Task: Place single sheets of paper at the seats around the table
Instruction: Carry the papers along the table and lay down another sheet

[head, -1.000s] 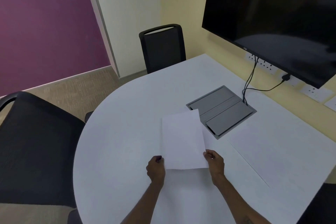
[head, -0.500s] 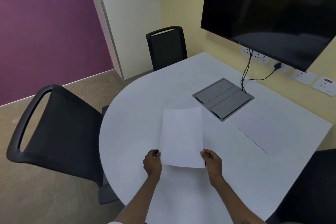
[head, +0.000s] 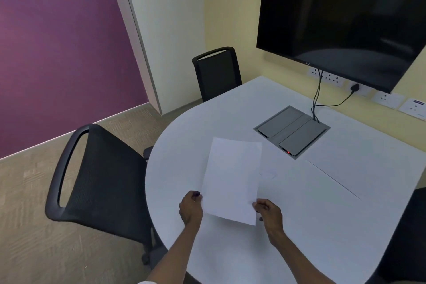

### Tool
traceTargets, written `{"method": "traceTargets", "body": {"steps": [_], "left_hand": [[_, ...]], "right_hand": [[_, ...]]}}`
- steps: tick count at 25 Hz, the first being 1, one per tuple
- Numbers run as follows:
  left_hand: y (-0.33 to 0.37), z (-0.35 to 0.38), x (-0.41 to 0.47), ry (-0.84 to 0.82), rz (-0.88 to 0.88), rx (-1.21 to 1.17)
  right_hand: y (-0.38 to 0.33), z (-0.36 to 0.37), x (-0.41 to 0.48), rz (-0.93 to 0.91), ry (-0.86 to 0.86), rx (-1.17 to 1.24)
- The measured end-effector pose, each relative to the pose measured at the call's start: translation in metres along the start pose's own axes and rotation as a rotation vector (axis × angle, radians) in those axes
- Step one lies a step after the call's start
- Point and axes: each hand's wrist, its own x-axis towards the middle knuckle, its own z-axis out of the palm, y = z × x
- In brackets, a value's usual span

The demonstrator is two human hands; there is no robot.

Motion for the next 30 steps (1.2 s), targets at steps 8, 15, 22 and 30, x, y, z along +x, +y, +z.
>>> {"method": "traceTargets", "body": {"steps": [8,15,22,30], "left_hand": [[0.009,-0.037,0.13,-0.126,0.062,0.157],[0.019,-0.042,0.245,-0.279,0.158,0.267],[0.012,-0.031,0.296,-0.366,0.201,0.357],[0.014,-0.008,0.323,-0.42,0.233,0.452]], "right_hand": [[-0.005,0.106,0.02,0.072,0.084,0.117],[-0.003,0.204,0.035,0.171,0.237,0.295],[0.001,0.258,0.045,0.322,0.415,0.376],[0.022,0.278,0.07,0.477,0.461,0.43]]}}
